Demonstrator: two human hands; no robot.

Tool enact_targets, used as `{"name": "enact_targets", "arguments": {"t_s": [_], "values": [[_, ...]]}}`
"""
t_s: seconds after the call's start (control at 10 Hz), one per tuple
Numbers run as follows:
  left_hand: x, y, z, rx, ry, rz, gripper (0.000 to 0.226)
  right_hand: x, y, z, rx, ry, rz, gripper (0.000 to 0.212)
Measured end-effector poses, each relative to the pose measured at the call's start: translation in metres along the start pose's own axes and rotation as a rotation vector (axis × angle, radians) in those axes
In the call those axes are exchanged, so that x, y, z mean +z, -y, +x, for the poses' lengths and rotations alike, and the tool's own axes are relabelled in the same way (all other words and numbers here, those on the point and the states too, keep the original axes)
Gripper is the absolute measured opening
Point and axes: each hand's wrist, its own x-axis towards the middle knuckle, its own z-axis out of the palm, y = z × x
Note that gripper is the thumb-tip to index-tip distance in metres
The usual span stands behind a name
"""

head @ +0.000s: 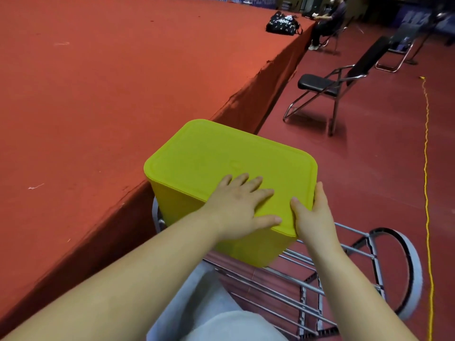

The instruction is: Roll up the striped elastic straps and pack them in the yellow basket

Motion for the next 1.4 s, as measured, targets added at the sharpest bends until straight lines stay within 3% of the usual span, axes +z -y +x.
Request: {"name": "enact_targets", "arguments": {"t_s": [0.2, 0.3, 0.5, 0.7, 1.0, 1.2, 1.3, 1.4], "values": [[-0.016, 0.014, 0.010, -0.013, 0.017, -0.086, 0.061, -0.003, 0.005, 0.027, 0.001, 0.049, -0.039, 0.074], [-0.036, 0.050, 0.037, -0.165, -0.079, -0.109, 0.054, -0.007, 0.019, 0.068, -0.022, 0.021, -0.104, 0.062], [-0.047, 0.136, 0.085, -0.598, -0.036, -0.014, 0.060, 0.004, 0.036, 0.130, -0.019, 0.073, -0.395, 0.038], [-0.050, 0.169, 0.127, -0.638, -0.151, -0.299, 0.058, 0.013, 0.039, 0.149, -0.072, 0.130, -0.735, 0.048], [-0.038, 0.176, 0.143, -0.670, -0.154, -0.169, 0.066, 0.020, 0.028, 0.151, -0.145, 0.181, -0.856, 0.041], [-0.051, 0.177, 0.127, -0.618, -0.122, -0.281, 0.061, 0.018, 0.041, 0.148, -0.119, 0.248, -0.928, 0.061], [-0.056, 0.188, 0.095, -0.651, -0.155, -0.263, 0.059, 0.037, 0.062, 0.144, -0.214, 0.248, -1.008, 0.057], [-0.062, 0.197, 0.051, -0.697, -0.212, -0.277, 0.059, 0.076, 0.098, 0.125, -0.337, 0.362, -1.003, 0.058]]}}
